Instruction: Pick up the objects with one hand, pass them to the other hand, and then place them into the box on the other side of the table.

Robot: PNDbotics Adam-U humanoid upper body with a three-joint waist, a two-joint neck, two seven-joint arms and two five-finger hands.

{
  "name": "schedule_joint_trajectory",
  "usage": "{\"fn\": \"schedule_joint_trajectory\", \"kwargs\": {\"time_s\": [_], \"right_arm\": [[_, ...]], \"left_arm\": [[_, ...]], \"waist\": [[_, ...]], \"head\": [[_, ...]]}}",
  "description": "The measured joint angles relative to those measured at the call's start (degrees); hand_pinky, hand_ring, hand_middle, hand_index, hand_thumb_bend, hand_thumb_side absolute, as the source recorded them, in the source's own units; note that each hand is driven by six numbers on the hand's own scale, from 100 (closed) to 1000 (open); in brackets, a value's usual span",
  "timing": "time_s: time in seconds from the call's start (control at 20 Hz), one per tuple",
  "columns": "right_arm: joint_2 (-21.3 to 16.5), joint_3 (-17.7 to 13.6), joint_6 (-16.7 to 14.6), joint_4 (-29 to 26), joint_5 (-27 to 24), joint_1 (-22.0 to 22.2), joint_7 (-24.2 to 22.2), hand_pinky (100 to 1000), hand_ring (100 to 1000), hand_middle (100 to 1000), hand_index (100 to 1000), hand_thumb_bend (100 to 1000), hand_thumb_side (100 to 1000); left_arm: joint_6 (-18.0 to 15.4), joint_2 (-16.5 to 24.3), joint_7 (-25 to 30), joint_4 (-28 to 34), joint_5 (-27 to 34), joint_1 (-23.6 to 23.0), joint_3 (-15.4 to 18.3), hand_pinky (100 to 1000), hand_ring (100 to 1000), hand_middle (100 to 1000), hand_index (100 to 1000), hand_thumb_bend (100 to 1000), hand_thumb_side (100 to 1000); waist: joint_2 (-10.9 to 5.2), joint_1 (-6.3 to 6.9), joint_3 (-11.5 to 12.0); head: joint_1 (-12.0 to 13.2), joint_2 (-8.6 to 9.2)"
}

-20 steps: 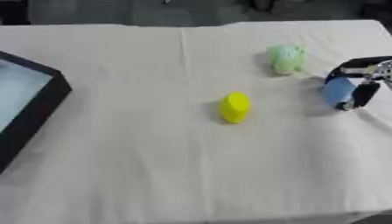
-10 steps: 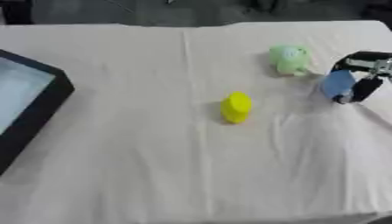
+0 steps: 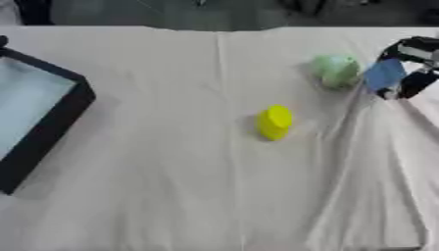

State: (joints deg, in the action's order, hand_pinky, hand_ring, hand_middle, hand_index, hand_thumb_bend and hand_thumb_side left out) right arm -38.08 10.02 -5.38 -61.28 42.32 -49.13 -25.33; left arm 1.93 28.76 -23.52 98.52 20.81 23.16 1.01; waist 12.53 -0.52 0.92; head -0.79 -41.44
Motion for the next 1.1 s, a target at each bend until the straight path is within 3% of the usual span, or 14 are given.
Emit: {"fn": "schedule_joint_trajectory", "kwargs": {"time_s": [0.25, 0.3, 0.5, 0.85, 1.1], "right_arm": [[1.8, 0.4, 2.6, -5.0, -2.5, 0.5, 0.2, 839, 749, 563, 701, 315, 100], [2.0, 0.6, 3.0, -5.2, -2.5, 0.5, -0.2, 848, 770, 607, 726, 327, 100], [2.1, 0.7, 4.0, -5.2, -2.5, 0.3, -2.9, 846, 777, 642, 746, 333, 100], [2.1, 0.7, 5.5, -5.0, -4.1, -0.1, -4.5, 838, 794, 732, 750, 201, 100], [2.1, 0.7, 6.6, -5.1, -5.6, -0.3, -4.3, 841, 803, 754, 761, 188, 100]], "left_arm": [[0.7, 0.0, 1.4, 0.8, -0.4, 0.1, -0.4, 843, 1000, 952, 800, 146, 783], [0.8, 0.0, 1.5, 0.9, -0.5, 0.1, -0.4, 843, 1000, 952, 800, 147, 783], [1.0, 0.0, 1.7, 1.3, -0.7, 0.1, -0.4, 844, 1000, 952, 800, 148, 782], [1.0, 0.0, 1.9, 1.3, -0.7, 0.1, -0.4, 845, 1000, 952, 801, 147, 782], [1.0, 0.0, 1.9, 1.3, -0.7, 0.1, -0.4, 846, 1000, 952, 801, 148, 782]], "waist": [[0.00, -0.10, 0.6], [0.00, -0.16, 0.7], [0.00, -0.26, 0.7], [0.00, -0.26, 0.5], [0.00, -0.26, 0.4]], "head": [[0.4, 0.93], [0.5, 1.08], [0.7, 1.30], [0.7, 1.34], [0.7, 1.34]]}}
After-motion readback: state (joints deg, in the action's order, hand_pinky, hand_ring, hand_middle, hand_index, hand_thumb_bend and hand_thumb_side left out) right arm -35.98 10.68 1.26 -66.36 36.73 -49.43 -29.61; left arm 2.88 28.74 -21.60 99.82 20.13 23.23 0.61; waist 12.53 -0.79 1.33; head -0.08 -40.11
